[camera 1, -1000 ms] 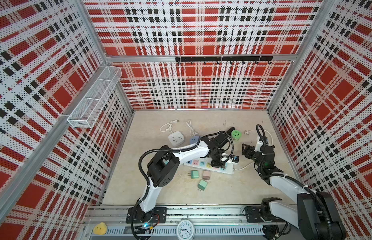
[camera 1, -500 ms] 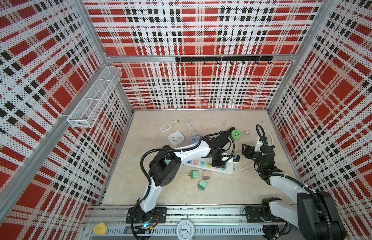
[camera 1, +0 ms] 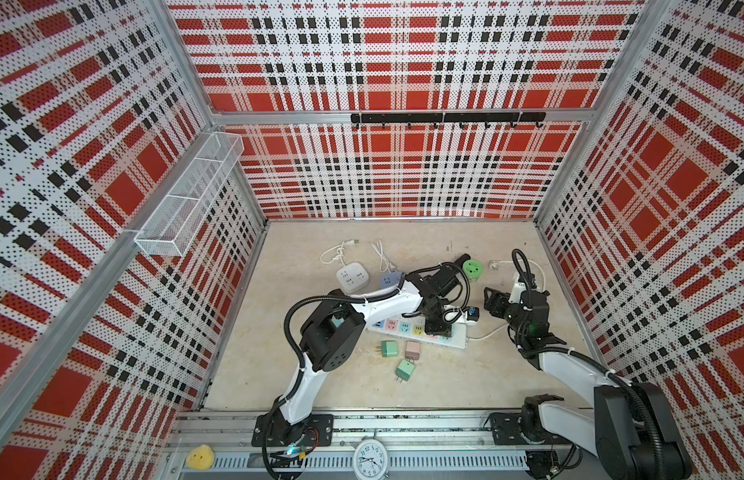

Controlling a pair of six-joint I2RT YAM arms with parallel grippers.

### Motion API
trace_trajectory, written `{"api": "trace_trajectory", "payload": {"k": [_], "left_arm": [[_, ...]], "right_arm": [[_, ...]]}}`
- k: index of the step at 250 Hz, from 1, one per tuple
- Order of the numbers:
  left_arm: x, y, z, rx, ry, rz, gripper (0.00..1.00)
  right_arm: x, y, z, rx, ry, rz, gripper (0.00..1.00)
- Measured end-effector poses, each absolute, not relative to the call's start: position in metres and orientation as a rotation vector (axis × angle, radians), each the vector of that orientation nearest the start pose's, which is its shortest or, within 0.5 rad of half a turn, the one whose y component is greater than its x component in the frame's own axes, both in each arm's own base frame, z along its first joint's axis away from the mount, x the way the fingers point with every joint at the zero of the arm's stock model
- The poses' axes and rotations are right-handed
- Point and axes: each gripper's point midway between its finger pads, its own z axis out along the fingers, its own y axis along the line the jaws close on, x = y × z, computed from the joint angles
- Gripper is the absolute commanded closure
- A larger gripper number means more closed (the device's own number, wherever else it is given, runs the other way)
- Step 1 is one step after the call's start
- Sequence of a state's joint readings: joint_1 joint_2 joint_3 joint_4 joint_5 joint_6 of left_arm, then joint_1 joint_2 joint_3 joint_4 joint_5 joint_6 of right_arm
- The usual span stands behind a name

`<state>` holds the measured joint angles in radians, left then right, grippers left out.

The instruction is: Insert the plug

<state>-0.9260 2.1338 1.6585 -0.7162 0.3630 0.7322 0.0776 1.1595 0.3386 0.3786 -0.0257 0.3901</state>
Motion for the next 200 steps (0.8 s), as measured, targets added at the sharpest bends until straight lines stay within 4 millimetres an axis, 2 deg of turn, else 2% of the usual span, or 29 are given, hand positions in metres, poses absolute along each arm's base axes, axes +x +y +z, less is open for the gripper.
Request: {"api": "trace_trajectory", "payload": {"k": [98,187,200], "left_arm": [[0.261,-0.434,0.059,-2.429,-2.429,0.680,1.00],[0.253,-0.440,0.058,-2.532,-2.365,0.644,1.00],[0.253,-0.441,0.059,-2.547,-2.357,0.648,0.86]], "right_arm": [[0.347,0.030,0.110,0.306,2.009,0.313,0.26],[0.347,0.029,0.112,0.313,2.000,0.310,0.26],[0.347,0.029,0.113,0.312,1.998,0.310,0.25]]}}
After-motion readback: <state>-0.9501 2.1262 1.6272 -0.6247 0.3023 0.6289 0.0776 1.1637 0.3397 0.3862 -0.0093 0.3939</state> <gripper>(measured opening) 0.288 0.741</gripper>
